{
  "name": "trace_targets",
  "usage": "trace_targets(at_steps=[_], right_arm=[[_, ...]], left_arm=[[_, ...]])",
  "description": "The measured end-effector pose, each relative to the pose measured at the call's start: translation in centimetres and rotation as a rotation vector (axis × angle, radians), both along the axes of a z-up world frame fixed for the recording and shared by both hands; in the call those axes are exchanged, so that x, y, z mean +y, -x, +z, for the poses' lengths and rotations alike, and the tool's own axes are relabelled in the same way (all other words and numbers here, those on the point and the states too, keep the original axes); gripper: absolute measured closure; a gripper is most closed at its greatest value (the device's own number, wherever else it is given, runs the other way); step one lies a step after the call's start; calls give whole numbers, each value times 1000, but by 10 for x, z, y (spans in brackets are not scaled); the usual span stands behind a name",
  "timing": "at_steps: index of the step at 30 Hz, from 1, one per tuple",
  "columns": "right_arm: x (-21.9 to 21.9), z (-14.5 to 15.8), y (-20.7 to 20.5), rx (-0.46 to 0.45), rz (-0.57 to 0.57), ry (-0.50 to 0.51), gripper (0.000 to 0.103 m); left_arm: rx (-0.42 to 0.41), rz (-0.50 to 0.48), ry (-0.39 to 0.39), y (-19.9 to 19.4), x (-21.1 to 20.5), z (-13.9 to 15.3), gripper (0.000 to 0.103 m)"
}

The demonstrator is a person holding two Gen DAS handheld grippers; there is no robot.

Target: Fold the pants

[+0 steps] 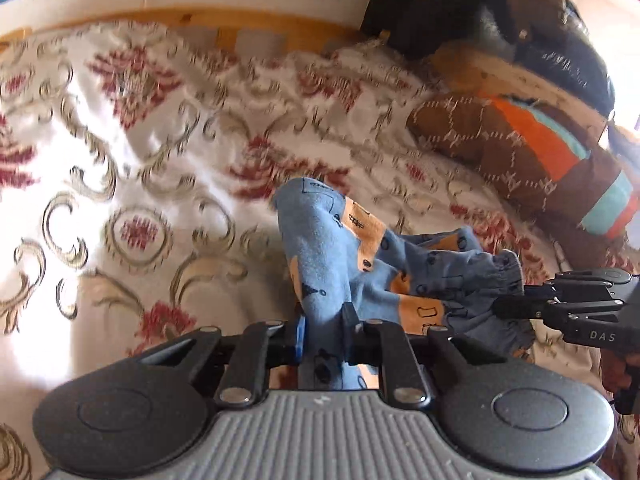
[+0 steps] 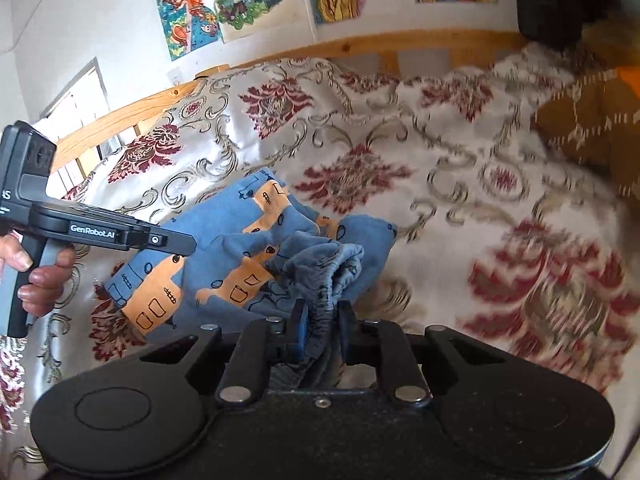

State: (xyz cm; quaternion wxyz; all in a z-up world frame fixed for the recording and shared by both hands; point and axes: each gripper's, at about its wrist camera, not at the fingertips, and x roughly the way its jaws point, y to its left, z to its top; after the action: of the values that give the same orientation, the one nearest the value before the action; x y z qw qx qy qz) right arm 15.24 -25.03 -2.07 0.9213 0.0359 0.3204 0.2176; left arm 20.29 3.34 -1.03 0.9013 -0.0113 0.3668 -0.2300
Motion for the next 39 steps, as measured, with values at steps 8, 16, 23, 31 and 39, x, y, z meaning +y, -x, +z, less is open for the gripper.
trace_targets(at_steps=[8, 16, 23, 31, 39], right_arm=[[-4, 27, -54, -28, 85, 134, 93], [19, 31, -124, 50, 125, 146, 96], [28, -2, -122, 116, 67, 111, 88], [11, -16, -127, 202, -28, 34, 58], [-7, -30, -143, 338, -62, -200, 87]], left_arm=[[-117, 110, 88, -12, -4, 5, 84], [-67, 231, 114, -38, 22, -14, 84], [34, 236, 114, -48, 40, -39, 84], [36, 225, 93, -49, 38, -39, 84], [39, 221, 84, -48, 37, -40, 84]])
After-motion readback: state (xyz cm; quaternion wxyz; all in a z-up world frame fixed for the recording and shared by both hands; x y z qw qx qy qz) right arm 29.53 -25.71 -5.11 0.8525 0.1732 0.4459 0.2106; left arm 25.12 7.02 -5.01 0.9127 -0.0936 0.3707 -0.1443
